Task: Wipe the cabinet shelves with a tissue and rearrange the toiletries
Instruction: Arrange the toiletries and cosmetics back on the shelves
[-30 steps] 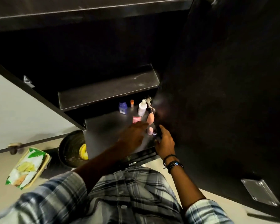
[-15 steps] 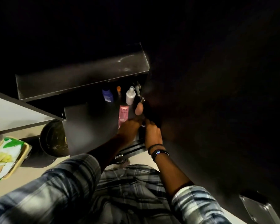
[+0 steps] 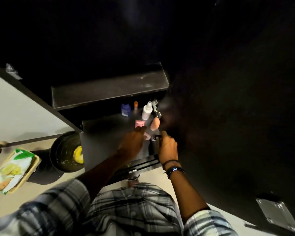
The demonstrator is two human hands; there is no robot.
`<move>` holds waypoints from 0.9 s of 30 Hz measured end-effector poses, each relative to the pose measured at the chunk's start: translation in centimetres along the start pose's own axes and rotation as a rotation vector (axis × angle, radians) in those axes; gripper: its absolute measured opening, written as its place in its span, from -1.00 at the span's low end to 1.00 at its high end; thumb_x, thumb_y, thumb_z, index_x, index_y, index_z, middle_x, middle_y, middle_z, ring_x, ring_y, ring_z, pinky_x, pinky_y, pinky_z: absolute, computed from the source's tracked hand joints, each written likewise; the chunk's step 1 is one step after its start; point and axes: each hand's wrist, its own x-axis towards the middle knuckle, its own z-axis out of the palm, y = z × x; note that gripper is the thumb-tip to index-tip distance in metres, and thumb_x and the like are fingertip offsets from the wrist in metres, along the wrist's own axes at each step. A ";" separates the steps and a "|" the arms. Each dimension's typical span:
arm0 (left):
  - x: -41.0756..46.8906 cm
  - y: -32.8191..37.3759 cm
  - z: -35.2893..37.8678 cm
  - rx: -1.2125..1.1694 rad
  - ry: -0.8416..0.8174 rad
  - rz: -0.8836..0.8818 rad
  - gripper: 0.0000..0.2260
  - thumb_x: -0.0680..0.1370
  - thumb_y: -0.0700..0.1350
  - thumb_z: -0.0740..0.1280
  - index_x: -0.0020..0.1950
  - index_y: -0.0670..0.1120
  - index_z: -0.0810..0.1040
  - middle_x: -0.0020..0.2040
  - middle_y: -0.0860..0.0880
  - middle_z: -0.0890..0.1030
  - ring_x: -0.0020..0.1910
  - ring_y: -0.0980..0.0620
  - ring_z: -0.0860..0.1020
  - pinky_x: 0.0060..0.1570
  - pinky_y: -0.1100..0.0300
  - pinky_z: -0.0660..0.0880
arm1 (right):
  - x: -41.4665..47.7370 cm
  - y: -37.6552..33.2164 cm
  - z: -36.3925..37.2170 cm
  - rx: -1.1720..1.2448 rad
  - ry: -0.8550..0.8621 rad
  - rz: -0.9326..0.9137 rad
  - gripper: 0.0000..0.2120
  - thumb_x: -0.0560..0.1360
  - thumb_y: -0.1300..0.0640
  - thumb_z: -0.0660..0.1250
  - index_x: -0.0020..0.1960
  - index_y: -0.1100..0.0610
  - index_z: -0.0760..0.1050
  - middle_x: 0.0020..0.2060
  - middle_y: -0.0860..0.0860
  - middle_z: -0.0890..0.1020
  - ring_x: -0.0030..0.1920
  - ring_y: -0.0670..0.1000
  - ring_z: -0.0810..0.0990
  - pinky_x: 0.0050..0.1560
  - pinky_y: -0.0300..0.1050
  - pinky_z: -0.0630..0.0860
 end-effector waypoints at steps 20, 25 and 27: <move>-11.9 7.4 -27.6 -0.261 1.015 0.259 -0.73 0.55 -0.15 0.32 0.25 -0.06 0.51 0.09 0.09 0.55 0.00 0.25 0.51 -0.06 0.50 0.43 | -2.7 -23.8 -17.7 0.760 0.567 -0.539 -0.80 0.48 0.23 0.37 0.09 0.08 0.58 -0.11 -0.02 0.64 -0.14 -0.10 0.64 -0.17 -0.35 0.55; -12.3 8.5 -32.0 -0.253 1.130 0.291 -0.73 0.54 -0.13 0.34 0.24 -0.07 0.49 0.07 0.08 0.57 0.00 0.16 0.56 -0.03 0.31 0.54 | -2.1 -27.4 -21.2 0.758 0.607 -0.652 -0.79 0.51 0.19 0.36 0.13 0.07 0.58 -0.09 -0.05 0.62 -0.14 -0.17 0.62 -0.21 -0.44 0.49; -12.0 8.8 -33.5 -0.228 1.171 0.296 -0.76 0.54 -0.13 0.35 0.20 -0.07 0.49 0.04 0.09 0.57 -0.01 0.15 0.56 -0.03 0.27 0.56 | -1.3 -28.6 -21.8 0.733 0.618 -0.691 -0.79 0.51 0.19 0.35 0.14 0.07 0.58 -0.09 -0.04 0.62 -0.15 -0.15 0.62 -0.18 -0.38 0.53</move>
